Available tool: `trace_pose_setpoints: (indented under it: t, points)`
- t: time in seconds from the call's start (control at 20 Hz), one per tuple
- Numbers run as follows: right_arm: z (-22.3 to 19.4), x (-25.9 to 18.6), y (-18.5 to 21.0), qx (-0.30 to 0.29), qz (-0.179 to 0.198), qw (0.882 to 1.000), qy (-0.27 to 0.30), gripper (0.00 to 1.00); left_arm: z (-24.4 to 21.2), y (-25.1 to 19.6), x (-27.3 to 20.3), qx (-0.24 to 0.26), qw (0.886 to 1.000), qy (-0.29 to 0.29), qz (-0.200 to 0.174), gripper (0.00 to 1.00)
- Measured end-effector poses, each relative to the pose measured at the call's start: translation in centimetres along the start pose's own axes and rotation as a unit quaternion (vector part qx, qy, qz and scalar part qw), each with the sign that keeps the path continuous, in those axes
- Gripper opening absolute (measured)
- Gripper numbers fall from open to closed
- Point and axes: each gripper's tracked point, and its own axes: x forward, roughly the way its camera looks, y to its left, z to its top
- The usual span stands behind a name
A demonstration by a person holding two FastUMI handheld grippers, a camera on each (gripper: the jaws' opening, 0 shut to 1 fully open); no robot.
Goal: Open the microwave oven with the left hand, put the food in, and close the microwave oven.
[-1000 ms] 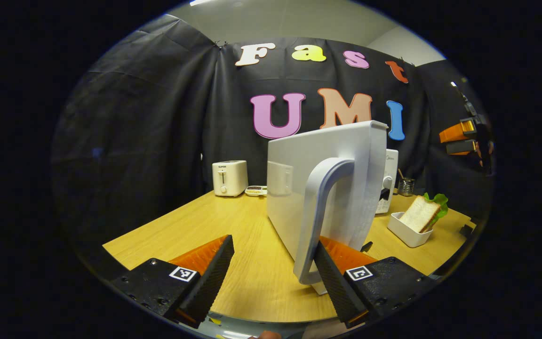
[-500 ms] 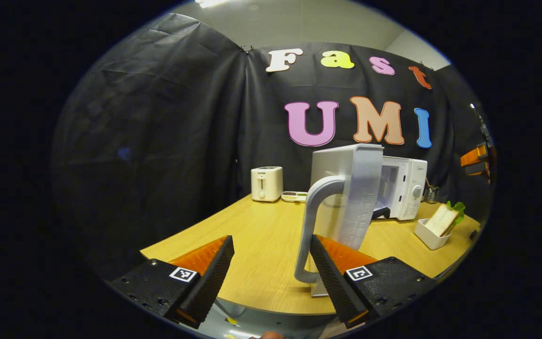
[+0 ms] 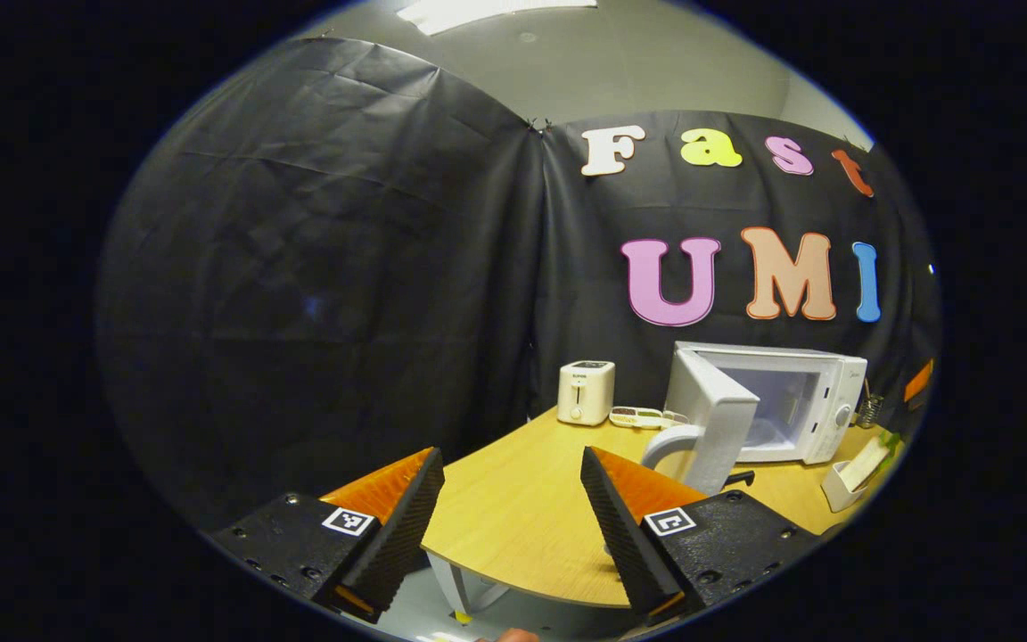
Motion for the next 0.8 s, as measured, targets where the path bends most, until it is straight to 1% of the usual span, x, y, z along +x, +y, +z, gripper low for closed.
trace_pose_setpoints:
  t: [0.05, 0.1, 0.15, 0.2, 0.25, 0.35, 0.45, 0.65, 0.8]
  points:
    - [-0.6, 0.2, -0.1, 0.004, 0.001, 1.000, 0.020, 1.00, 0.9, 0.1, 0.1, 0.000, 1.000, -0.010, 0.005, 0.94]
    - [-1.4, 0.5, -0.2, 0.009, 0.004, 0.999, 0.042, 0.99, 1.6, -0.1, 0.3, -0.002, 1.000, -0.019, 0.008, 0.90]
    - [-2.1, 0.9, -0.3, 0.019, 0.008, 0.998, 0.065, 0.99, 2.2, -0.4, 0.5, -0.007, 1.000, -0.024, 0.007, 0.90]
    - [-2.9, 1.3, -0.3, 0.031, 0.015, 0.996, 0.088, 0.99, 2.8, -0.8, 0.7, -0.014, 0.999, -0.030, 0.004, 0.94]
    - [-3.3, 1.6, -0.3, 0.043, 0.017, 0.993, 0.108, 0.99, 3.3, -1.0, 0.8, -0.019, 0.999, -0.033, 0.006, 0.94]
    - [-4.1, 2.4, -1.3, 0.061, 0.007, 0.988, 0.139, 1.00, 4.3, -1.1, 1.4, -0.023, 0.998, -0.048, 0.014, 0.94]
    - [-4.7, 3.2, -2.7, 0.076, -0.016, 0.984, 0.162, 0.99, 4.9, -1.1, 1.7, -0.022, 0.998, -0.059, 0.021, 0.94]
    - [-6.2, 5.0, -3.1, 0.114, -0.013, 0.974, 0.198, 0.99, 4.9, -1.4, 2.0, -0.034, 0.997, -0.063, 0.022, 0.94]
    - [-7.7, 5.7, -3.1, 0.136, -0.010, 0.964, 0.228, 0.98, 4.7, -1.3, 2.2, -0.032, 0.997, -0.063, 0.022, 0.94]
